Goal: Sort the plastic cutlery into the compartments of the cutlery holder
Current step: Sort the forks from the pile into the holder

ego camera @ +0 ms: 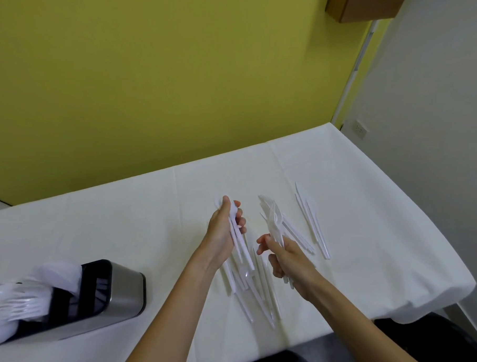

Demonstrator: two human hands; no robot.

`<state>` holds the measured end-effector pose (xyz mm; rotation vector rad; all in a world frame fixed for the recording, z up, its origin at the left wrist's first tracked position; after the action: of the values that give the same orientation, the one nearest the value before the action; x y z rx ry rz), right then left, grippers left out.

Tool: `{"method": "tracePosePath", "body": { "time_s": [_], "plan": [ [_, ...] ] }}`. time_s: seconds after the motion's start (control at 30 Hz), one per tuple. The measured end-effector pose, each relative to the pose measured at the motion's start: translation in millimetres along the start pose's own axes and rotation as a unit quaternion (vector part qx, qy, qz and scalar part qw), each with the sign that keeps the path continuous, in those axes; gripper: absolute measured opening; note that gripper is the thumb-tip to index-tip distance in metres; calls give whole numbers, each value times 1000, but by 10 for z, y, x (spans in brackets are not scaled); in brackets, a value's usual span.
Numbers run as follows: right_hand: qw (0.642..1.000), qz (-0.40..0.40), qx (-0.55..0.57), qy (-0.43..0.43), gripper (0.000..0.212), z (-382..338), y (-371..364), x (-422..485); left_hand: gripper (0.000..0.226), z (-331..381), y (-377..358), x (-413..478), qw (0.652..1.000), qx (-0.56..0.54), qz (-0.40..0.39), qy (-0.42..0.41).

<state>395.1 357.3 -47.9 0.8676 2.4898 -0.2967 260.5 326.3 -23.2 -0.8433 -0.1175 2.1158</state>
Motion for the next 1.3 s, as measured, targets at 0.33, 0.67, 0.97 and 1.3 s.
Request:
{"method": "tracePosePath", "body": {
  "time_s": [0.33,0.67,0.97,1.3],
  "plan": [
    [991,-84,104,11,31,-72,-285,-26,46,-61,66,12,970,241,22,-8],
    [993,-95,68,29,22,-154,-234,8,35,56,114,26,972,234,8,-25],
    [980,-174,90,38,37,-186,-199,-64,25,337,42,-23,964,233,-77,-98],
    [962,-232,133,55,38,-270,-272,-165,18,275,-199,-109,937,311,-137,-78]
  ]
}}
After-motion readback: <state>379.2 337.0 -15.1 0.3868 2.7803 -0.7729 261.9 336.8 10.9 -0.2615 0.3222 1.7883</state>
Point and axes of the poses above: each hand's wrist, its own x-axis towards the middle knuckle, its own y-axis out of the back of the hand, z = x × y, the point moved 9 cm from there along x, towards the middle knuckle, and after that the axes turned 5 degrees about -z, right-handed, at the moved point
